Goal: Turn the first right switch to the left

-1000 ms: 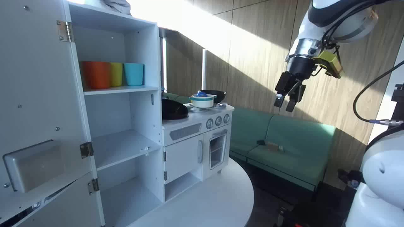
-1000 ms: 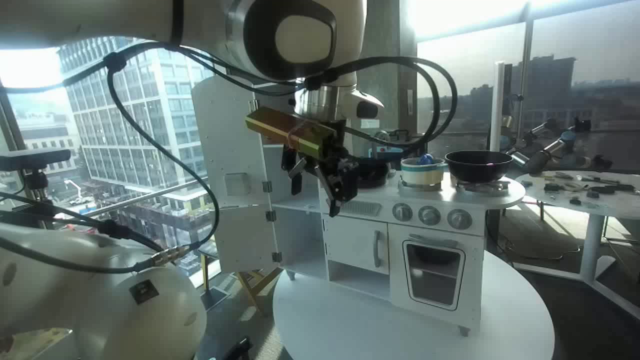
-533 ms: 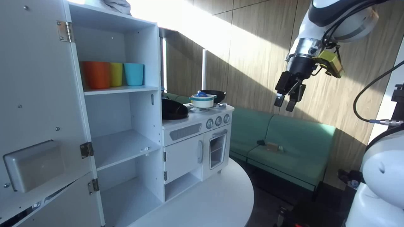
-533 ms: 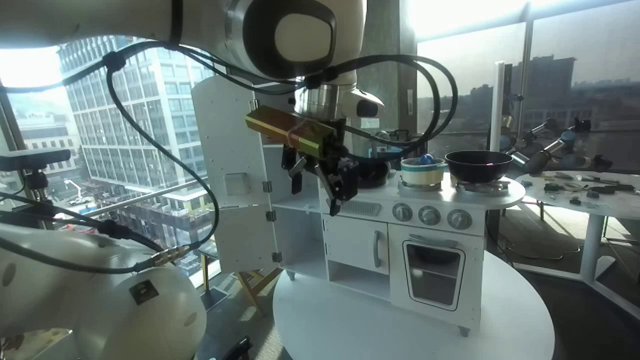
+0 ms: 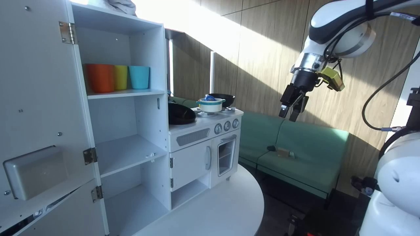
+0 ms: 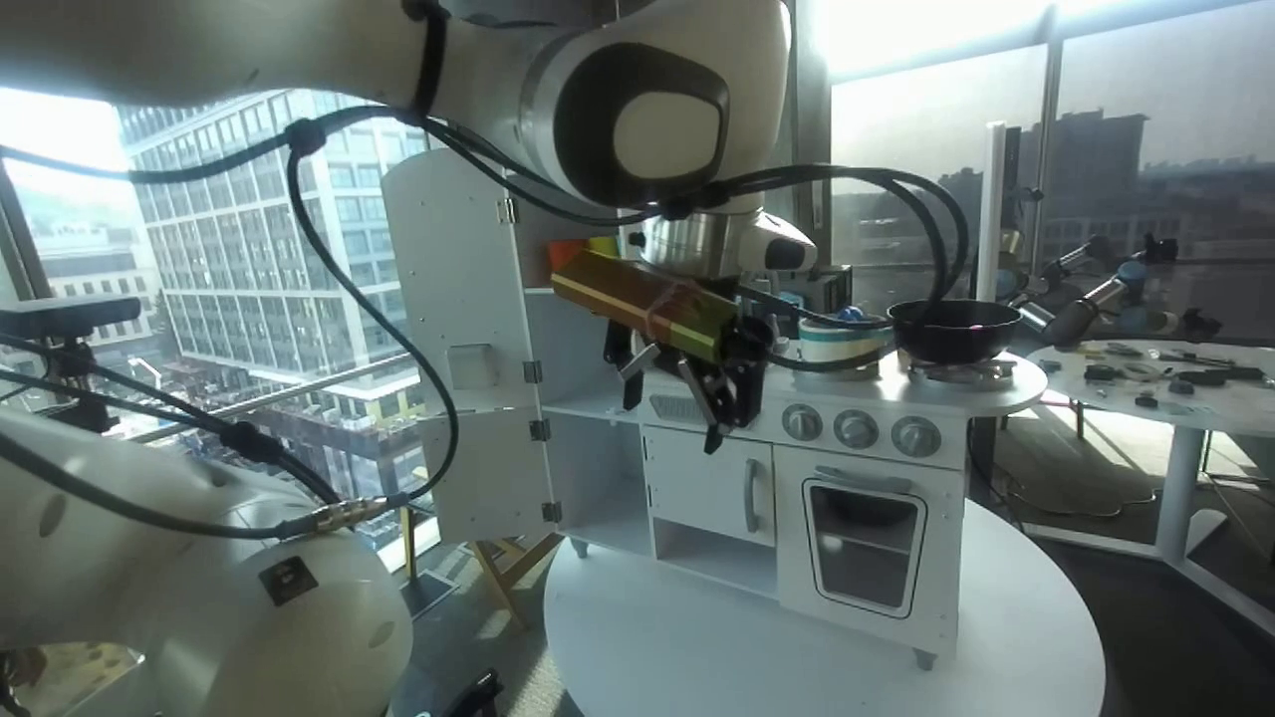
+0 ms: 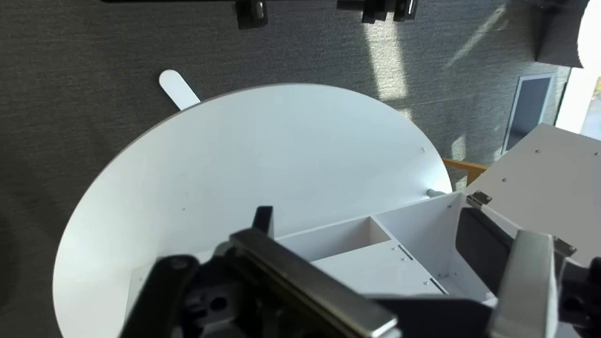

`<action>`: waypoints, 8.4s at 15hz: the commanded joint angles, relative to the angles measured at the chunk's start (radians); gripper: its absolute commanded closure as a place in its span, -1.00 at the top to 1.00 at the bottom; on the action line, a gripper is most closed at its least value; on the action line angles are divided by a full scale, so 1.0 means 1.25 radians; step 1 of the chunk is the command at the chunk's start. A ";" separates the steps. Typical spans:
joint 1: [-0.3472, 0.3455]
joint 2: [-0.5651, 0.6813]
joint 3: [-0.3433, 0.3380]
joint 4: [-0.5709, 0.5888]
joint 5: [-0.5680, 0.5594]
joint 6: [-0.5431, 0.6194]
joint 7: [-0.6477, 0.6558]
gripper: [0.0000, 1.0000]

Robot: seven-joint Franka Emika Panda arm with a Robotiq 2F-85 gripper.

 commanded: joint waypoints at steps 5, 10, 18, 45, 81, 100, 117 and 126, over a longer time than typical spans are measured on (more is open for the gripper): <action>0.080 0.317 -0.115 0.116 0.219 0.224 -0.229 1.00; 0.042 0.412 -0.085 0.151 0.367 0.237 -0.333 1.00; -0.009 0.649 -0.041 0.341 0.492 0.296 -0.393 1.00; -0.294 1.018 0.202 0.809 0.452 0.087 -0.404 1.00; -0.196 0.832 0.205 0.417 0.842 0.590 -0.757 1.00; -0.192 0.873 0.215 0.476 0.825 0.643 -0.728 -0.15; -0.137 0.851 0.186 0.440 0.644 0.733 -0.562 -0.55; -0.064 0.846 0.123 0.426 0.357 0.757 -0.347 -0.57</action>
